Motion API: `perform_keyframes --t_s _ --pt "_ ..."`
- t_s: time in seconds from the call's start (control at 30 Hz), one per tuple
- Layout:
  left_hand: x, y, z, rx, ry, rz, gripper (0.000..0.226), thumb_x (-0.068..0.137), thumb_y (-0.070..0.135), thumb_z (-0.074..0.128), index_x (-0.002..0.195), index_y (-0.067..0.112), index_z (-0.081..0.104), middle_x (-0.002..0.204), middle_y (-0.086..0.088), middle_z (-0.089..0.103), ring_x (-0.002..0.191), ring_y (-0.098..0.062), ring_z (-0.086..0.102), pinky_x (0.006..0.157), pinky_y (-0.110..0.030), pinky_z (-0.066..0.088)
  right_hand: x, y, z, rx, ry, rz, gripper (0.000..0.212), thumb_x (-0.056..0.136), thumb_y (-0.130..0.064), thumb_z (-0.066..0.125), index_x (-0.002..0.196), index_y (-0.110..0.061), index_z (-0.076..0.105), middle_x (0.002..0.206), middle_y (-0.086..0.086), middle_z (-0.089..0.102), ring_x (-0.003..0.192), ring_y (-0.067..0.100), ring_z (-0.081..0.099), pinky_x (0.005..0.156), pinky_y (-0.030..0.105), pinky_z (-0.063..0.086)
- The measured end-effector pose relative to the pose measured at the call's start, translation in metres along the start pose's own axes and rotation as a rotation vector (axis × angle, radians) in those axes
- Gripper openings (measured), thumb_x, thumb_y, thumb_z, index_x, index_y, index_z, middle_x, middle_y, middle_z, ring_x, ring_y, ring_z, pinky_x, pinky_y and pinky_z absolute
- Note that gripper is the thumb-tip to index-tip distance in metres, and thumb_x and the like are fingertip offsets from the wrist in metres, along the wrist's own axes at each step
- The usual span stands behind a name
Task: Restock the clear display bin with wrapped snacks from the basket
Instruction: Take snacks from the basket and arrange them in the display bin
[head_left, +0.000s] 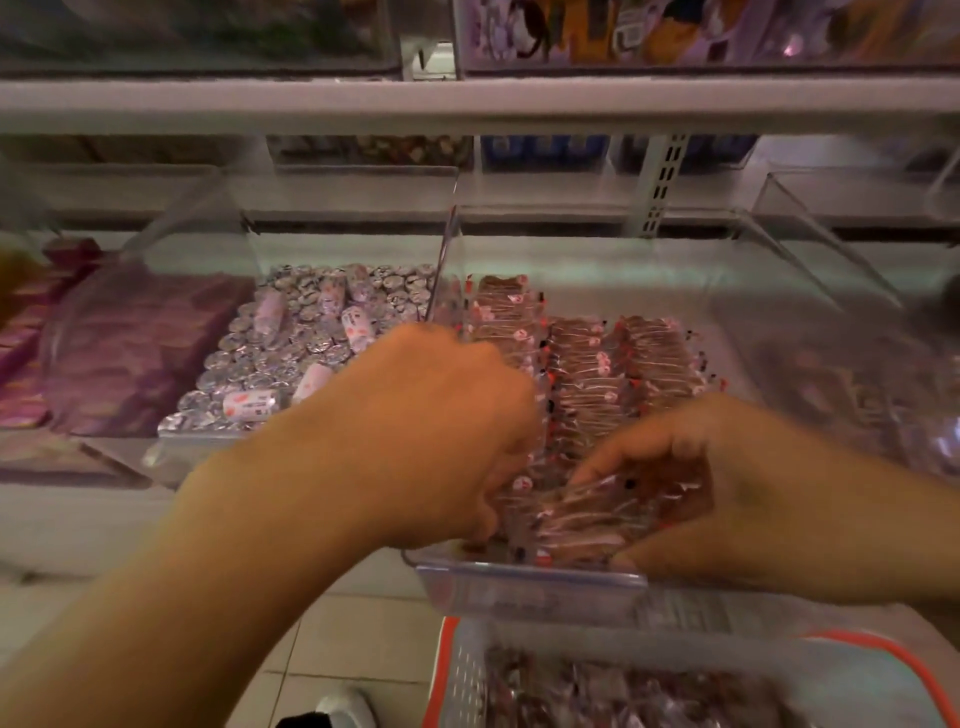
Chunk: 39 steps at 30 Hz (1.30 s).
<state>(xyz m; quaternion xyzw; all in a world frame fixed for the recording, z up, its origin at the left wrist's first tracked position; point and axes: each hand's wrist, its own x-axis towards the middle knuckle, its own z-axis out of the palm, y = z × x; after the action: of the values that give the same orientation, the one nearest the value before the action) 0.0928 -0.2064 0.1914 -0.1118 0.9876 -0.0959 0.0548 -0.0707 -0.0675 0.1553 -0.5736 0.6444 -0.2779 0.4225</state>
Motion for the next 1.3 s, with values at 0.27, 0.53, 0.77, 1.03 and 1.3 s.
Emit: perform_keyframes --t_s 0.27,0.53,0.77,1.03,1.3 --pt "-0.001 -0.011 -0.004 -0.254 -0.075 0.023 0.024 0.070 0.027 0.073 0.088 0.043 0.069 0.075 0.026 0.064 0.079 0.001 0.060 0.079 -0.028 0.051 0.016 -0.014 -0.003 -0.105 -0.036 0.110 0.045 0.063 -0.016 0.093 0.100 -0.035 0.076 0.081 -0.008 0.075 0.072 0.011 0.071 0.067 0.028 0.056" --pt "-0.004 -0.009 -0.004 -0.255 -0.051 0.065 0.024 0.072 0.042 0.056 0.089 0.050 0.070 0.084 0.033 0.066 0.083 0.003 0.058 0.087 -0.016 0.036 0.001 -0.010 -0.005 0.442 -0.268 0.245 0.026 0.093 -0.013 0.062 0.117 -0.008 0.071 0.094 0.003 0.077 0.076 0.003 0.071 0.064 0.012 0.054" --pt "-0.005 -0.009 -0.003 -0.207 -0.105 0.045 0.022 0.080 0.062 0.057 0.099 0.054 0.064 0.096 0.034 0.063 0.102 -0.002 0.053 0.101 -0.036 0.039 0.006 -0.009 0.002 0.072 -0.145 0.191 0.018 0.089 -0.028 0.069 0.103 -0.034 0.078 0.065 -0.005 0.071 0.053 -0.004 0.056 0.050 0.020 0.046" --pt "-0.006 0.001 0.006 -0.437 -0.135 -0.003 0.022 0.071 0.062 0.036 0.085 0.048 0.045 0.105 0.029 0.050 0.095 0.011 0.038 0.090 -0.005 0.027 0.022 -0.017 0.014 0.098 0.014 0.204 0.017 0.075 -0.032 0.083 0.083 -0.018 0.075 0.072 0.003 0.073 0.055 0.007 0.064 0.056 0.027 0.055" --pt "-0.001 -0.005 0.009 -0.387 -0.162 -0.001 0.027 0.075 0.070 0.049 0.094 0.051 0.046 0.112 0.037 0.048 0.105 0.012 0.038 0.096 -0.011 0.024 0.020 -0.012 0.001 0.269 -0.168 0.378 0.035 0.063 -0.018 0.086 0.089 0.000 0.070 0.074 0.014 0.074 0.057 0.015 0.067 0.053 0.024 0.056"
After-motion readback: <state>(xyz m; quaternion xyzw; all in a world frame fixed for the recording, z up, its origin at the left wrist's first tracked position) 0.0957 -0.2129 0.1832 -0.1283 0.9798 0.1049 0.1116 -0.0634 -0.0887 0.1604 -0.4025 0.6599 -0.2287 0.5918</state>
